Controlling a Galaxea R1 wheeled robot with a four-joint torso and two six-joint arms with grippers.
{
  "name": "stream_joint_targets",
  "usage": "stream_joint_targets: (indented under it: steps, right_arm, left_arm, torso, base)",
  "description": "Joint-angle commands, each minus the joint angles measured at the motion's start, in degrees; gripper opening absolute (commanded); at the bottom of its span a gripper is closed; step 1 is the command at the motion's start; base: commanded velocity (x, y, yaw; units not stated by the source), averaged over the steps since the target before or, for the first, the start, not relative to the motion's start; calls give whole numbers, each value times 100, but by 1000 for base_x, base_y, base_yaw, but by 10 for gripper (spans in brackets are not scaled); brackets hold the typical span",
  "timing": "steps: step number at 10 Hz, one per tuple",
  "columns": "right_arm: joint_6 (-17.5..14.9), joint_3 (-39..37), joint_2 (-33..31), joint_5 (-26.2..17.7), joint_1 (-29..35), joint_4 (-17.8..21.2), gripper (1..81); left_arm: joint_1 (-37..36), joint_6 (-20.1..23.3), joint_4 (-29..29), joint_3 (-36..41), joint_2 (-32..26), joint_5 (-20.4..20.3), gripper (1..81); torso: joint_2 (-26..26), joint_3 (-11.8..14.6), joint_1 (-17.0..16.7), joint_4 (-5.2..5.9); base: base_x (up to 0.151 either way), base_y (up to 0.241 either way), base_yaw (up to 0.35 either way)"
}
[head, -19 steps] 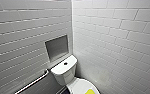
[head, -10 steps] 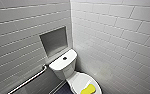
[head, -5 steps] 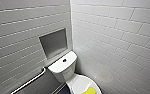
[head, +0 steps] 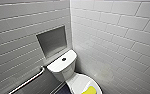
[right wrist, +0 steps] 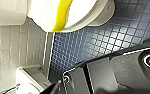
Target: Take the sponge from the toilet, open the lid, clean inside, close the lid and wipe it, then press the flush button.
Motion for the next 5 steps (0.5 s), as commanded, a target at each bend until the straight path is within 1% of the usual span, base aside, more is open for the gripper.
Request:
stream_joint_targets:
  steps: [1,4,5]
  right_arm:
    - [90,29,-115,-484,724,136,811]
    - [135,20,-27,-519,1190,267,811]
    - [135,-24,52,-633,1348,338,811]
  left_arm:
    - [88,46,7,9,-32,401,811]
    - [88,46,7,-35,22,401,811]
    - [89,46,7,-35,30,401,811]
  torso:
    - [-549,-510,354,0]
    - [-1183,-1106,761,0]
    - [-1416,-1326,911,0]
  base:
    - [0,0,0]
    - [0,0,0]
    - [0,0,0]
